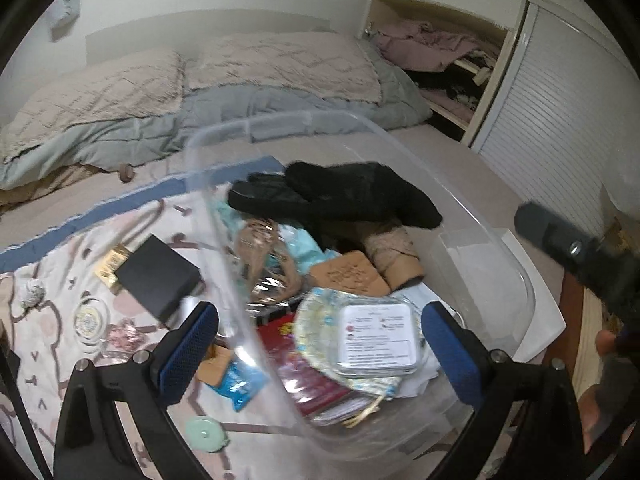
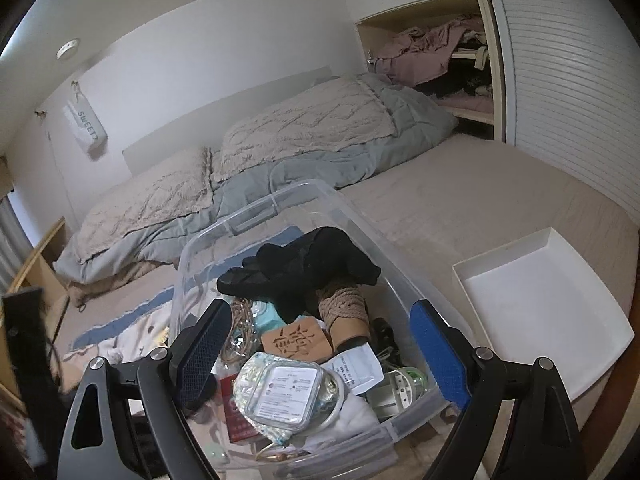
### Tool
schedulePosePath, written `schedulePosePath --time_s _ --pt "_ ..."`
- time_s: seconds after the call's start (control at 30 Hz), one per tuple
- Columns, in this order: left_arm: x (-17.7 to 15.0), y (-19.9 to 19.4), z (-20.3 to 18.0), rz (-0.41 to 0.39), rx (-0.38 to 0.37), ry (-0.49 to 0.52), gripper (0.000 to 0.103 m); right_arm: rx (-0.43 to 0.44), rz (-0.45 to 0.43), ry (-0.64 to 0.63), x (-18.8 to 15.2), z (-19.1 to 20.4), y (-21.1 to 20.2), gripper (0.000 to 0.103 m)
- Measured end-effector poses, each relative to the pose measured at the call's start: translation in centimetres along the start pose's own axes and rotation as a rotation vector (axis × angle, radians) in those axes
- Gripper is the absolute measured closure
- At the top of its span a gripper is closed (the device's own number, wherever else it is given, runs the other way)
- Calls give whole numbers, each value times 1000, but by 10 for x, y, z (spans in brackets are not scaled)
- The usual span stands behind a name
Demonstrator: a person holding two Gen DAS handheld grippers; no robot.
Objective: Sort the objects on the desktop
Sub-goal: 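Withdraw both tools from the bin back over the bed items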
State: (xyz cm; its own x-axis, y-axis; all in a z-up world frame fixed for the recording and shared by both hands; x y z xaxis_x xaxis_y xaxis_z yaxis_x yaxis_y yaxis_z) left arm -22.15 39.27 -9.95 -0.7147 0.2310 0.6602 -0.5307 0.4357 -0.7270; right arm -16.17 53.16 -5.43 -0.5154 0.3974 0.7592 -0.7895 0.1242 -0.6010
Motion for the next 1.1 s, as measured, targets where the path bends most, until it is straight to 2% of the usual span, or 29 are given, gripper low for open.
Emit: schedulePosePath --time_s 0.3,0.6,0.93,1.1 --pt "13 -38 51 -76 49 -59 1 11 16 6 -6 14 2 13" --pt "18 -66 116 -137 148 -87 1 -18 -3 -46 -9 30 8 12" --pt "14 -92 169 -191 229 -79 1 12 -10 -76 -11 54 10 12" --pt "11 -105 189 -218 233 -116 1 48 -18 -99 -14 80 7 12"
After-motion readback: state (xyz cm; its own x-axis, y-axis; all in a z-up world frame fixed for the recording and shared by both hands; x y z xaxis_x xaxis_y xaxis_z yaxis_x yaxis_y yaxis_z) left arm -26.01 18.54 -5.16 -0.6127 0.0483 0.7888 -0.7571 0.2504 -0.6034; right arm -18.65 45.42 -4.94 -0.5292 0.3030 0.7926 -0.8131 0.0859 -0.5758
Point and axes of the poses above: each gripper's, at about its wrist camera, not at the fingertips, and y roughly the way its jaws point, z to its left, x to its top, the point moved 8 cm from there along y, roughly the way its jaws point
